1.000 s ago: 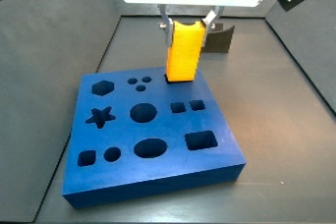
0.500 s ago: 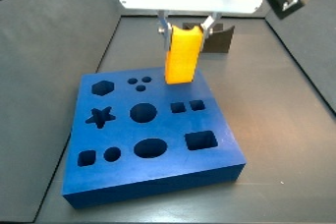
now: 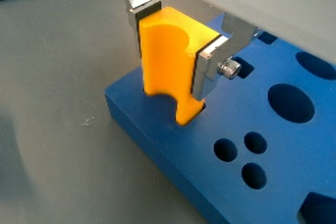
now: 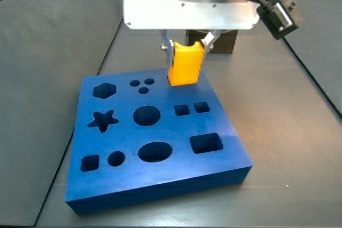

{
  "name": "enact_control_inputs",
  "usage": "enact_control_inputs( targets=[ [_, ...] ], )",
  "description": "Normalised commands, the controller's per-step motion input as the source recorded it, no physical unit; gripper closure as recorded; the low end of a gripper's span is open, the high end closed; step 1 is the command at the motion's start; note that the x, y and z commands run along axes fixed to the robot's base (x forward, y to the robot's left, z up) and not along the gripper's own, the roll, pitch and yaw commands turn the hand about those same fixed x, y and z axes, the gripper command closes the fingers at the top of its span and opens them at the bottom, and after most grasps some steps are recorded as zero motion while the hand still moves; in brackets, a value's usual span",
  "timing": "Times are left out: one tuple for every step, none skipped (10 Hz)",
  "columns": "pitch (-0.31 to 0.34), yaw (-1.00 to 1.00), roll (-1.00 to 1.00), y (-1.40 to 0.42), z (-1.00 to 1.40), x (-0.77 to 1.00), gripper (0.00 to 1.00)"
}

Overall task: Pick up the arch object. Move up. Place the arch object on the fixture. Regrasp the arch object. Move to above the board. Insert the arch object.
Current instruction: Insert the arch object.

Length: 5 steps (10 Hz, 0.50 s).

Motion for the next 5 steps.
enact_control_inputs(
  targets=[
    [-0.131, 0.11, 0.00, 0.00, -0.75, 0.00, 1.00],
    [-0.116, 0.11, 0.00, 0.00, -0.66, -0.01, 1.00],
    [-0.051, 0.00, -0.02, 0.00, -0.13, 0.00, 1.00],
    [0.000, 0.00, 0.00, 0.00, -0.04, 0.00, 1.00],
    [0.000, 0.00, 0.00, 0.00, 0.00, 0.00, 1.00]
  ],
)
